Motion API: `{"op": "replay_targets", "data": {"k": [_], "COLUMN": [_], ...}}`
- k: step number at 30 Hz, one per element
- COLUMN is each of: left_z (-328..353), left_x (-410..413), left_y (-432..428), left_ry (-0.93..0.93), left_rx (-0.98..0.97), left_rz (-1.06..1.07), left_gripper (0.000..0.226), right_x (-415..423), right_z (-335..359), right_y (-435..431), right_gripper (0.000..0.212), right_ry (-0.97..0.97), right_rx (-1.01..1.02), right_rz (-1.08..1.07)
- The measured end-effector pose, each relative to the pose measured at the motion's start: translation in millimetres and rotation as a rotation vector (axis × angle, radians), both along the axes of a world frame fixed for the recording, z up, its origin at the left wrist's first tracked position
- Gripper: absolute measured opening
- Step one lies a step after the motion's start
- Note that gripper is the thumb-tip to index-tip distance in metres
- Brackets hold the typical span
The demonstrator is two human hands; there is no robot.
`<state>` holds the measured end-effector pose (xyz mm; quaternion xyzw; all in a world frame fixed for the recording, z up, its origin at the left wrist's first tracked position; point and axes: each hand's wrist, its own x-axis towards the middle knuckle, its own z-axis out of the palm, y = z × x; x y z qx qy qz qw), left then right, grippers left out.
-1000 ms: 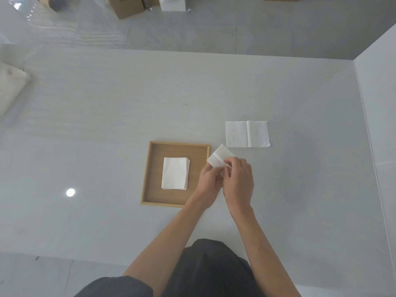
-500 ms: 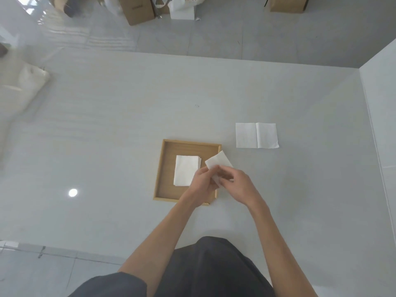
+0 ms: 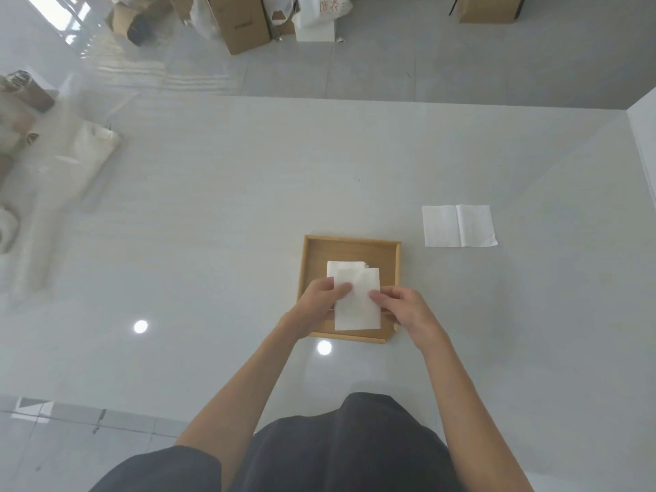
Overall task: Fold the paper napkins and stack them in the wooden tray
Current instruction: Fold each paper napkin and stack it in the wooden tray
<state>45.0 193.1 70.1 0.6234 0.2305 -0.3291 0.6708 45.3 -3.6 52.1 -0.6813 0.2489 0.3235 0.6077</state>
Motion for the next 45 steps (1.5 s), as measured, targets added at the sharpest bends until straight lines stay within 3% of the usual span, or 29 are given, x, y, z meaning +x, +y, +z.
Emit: {"op": "replay_targets", "data": {"k": [4,8,13,19,29,33,35,38,41,45], "left_z": [-16,-38,-56,-73,-88,-87,-87,-91,-99,-103], "left_x": [2,8,19,27,25,28,26,18,11,7], "left_y": [17,24,19,6,6,5,3,2,9,18], "left_ry": [-0.088,-0.112,-0.151,-0.163,-0.335,-0.470,-0.575,-0.729,-0.726,-0.683], "left_rx": [0.162,0.361,0.495,0.554,0.772,0.908,0.997,1.172,1.258,1.298], "left_rz": [0.067,0.099,0.125,0.142,-0.131,-0.298,-0.357,-0.491,-0.682,-0.767], "left_gripper": [0.022,0.011,0.006,0.002,0.006,0.019,0.031,0.051,0.060,0.067], "right_x": [-1,4,14,16,13,8,8,5,0,-3], "right_z": [-14,-30,-35,-53,-67,-70,-70,-77,-84,-88], "right_y": [20,32,49,59,58,55,53,50,48,43], "right_gripper": [0.028,0.030,0.026,0.031,0.041,0.062,0.074,0.075,0.069,0.069], "right_ry": [0.005,-0.021,-0.206,-0.321,-0.457,-0.482,-0.548,-0.654,-0.657,-0.633], "right_rx": [-0.014,-0.020,-0.302,-0.499,-0.626,-0.643,-0.774,-1.031,-1.114,-1.125], "right_rz": [-0.125,-0.111,-0.062,0.060,0.240,0.301,0.393,0.612,0.709,0.761]}}
